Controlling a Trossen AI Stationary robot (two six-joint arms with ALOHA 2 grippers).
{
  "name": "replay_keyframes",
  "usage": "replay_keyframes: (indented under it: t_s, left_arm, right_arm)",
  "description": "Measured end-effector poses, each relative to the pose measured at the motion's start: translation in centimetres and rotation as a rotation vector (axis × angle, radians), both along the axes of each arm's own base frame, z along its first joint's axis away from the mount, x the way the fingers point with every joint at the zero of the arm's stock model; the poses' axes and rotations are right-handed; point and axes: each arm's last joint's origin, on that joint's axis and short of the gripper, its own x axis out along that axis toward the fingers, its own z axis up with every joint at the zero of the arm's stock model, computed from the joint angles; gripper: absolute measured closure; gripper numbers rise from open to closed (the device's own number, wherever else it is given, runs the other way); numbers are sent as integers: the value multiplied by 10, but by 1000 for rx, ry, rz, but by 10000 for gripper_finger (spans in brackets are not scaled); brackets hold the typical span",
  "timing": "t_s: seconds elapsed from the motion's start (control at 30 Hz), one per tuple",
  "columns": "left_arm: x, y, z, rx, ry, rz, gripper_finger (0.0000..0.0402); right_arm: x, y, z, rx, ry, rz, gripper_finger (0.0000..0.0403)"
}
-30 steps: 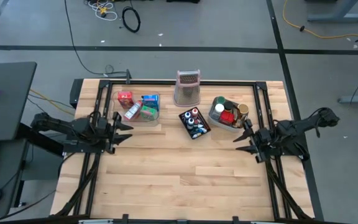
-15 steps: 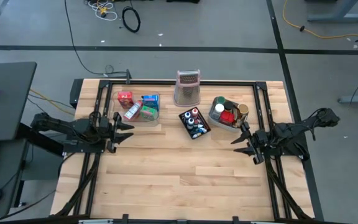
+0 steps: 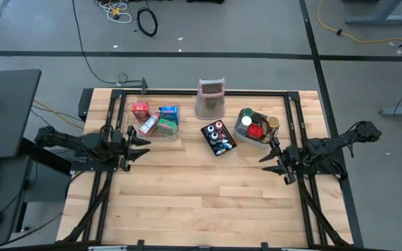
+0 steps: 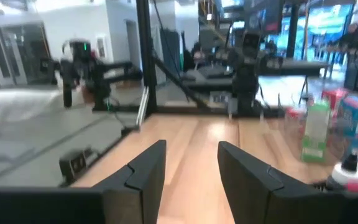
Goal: Pick & Place Kitchen Items
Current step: Return to Home Position
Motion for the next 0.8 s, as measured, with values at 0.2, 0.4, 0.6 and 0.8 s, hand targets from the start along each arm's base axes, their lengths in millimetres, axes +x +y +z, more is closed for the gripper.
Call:
replay_keyframes:
  t_s: [0.2, 0.4, 0.6, 0.8]
  left_arm:
    - [0, 0, 0, 0, 0, 0, 246]
    - [0, 0, 0, 0, 0, 0, 246]
    - [0, 0, 0, 0, 1, 0, 246]
    - [0, 0, 0, 0, 1, 0, 246]
  right_arm:
    - [0, 0, -11, -12, 114, 3, 248]
    - [-1, 0, -17, -75, 160, 8, 248]
    - [-1, 0, -17, -140, 138, 10, 248]
    - [-1, 0, -16, -144, 137, 10, 248]
